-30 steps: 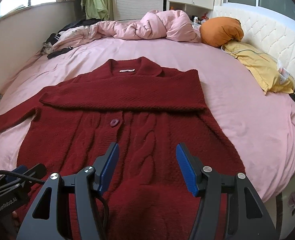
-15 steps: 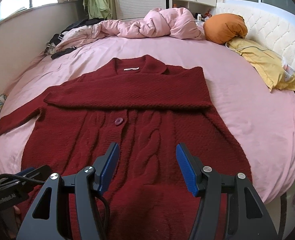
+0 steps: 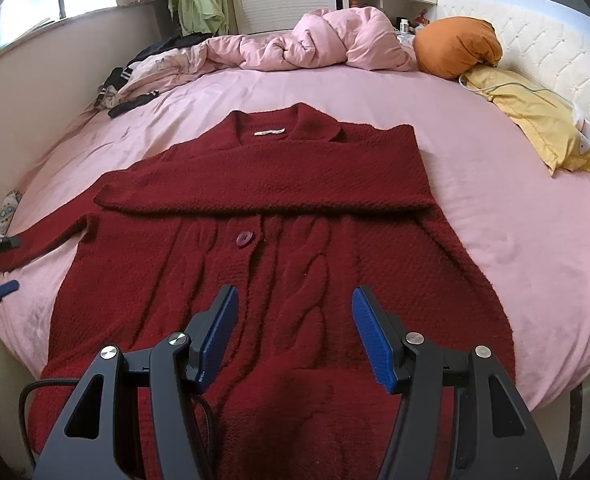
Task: Fold clothes
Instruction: 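Close the left tool on the other sleeve cuff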
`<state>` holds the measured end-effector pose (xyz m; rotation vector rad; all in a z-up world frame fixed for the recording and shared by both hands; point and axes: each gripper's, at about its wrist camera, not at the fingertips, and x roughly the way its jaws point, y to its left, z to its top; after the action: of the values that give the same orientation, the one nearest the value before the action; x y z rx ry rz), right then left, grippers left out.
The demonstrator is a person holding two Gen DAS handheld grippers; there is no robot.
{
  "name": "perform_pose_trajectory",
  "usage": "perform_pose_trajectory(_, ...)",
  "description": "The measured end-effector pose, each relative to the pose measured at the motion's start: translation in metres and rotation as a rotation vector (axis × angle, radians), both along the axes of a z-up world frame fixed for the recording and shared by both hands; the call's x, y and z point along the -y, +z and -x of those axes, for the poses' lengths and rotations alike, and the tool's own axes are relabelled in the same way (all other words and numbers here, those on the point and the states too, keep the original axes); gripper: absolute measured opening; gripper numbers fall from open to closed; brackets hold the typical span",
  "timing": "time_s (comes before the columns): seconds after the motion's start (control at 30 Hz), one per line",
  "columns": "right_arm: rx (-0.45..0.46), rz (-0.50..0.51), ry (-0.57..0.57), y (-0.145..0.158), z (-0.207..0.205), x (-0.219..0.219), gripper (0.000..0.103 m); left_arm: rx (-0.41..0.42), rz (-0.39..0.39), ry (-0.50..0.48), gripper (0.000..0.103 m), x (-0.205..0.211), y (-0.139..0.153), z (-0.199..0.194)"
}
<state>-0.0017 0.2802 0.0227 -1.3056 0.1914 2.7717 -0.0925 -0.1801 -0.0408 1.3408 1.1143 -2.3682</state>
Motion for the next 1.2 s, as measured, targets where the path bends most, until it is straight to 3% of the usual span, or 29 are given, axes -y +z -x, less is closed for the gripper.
perform_pose_trajectory(0.13,0.018,-0.008,-0.006,-0.002,0.003,0.0,0.06,-0.067,-0.153,0.163,0.09,0.063,-0.015,0.003)
perform_pose_trajectory(0.33,0.037,-0.018,-0.019,-0.004,0.005,0.001,0.06,-0.142,-0.225,0.349,0.09,0.137,-0.04,0.001)
perform_pose_trajectory(0.43,0.047,-0.015,-0.03,-0.005,0.007,0.001,0.06,-0.156,-0.207,0.395,0.09,0.164,-0.054,-0.005)
perform_pose_trajectory(0.6,0.079,-0.011,-0.041,-0.009,0.013,0.001,0.06,-0.249,-0.261,0.445,0.09,0.195,-0.069,-0.007)
perform_pose_trajectory(0.8,0.102,-0.034,-0.038,-0.012,0.016,0.005,0.06,-0.26,-0.214,0.492,0.09,0.221,-0.07,0.015)
perform_pose_trajectory(1.03,0.117,-0.038,-0.042,-0.014,0.019,0.006,0.06,-0.273,-0.244,0.553,0.088,0.237,-0.07,0.021)
perform_pose_trajectory(1.07,0.117,-0.04,-0.042,-0.014,0.019,0.006,0.06,-0.276,-0.241,0.561,0.085,0.236,-0.07,0.019)
perform_pose_trajectory(1.1,0.117,-0.043,-0.043,-0.014,0.019,0.007,0.06,-0.271,-0.239,0.577,0.069,0.235,-0.071,0.017)
perform_pose_trajectory(1.13,0.118,-0.043,-0.042,-0.014,0.019,0.007,0.06,-0.262,-0.251,0.611,0.037,0.236,-0.073,0.013)
perform_pose_trajectory(1.2,0.119,-0.044,-0.04,-0.014,0.019,0.007,0.06,-0.248,-0.31,0.691,0.009,0.236,-0.08,0.003)
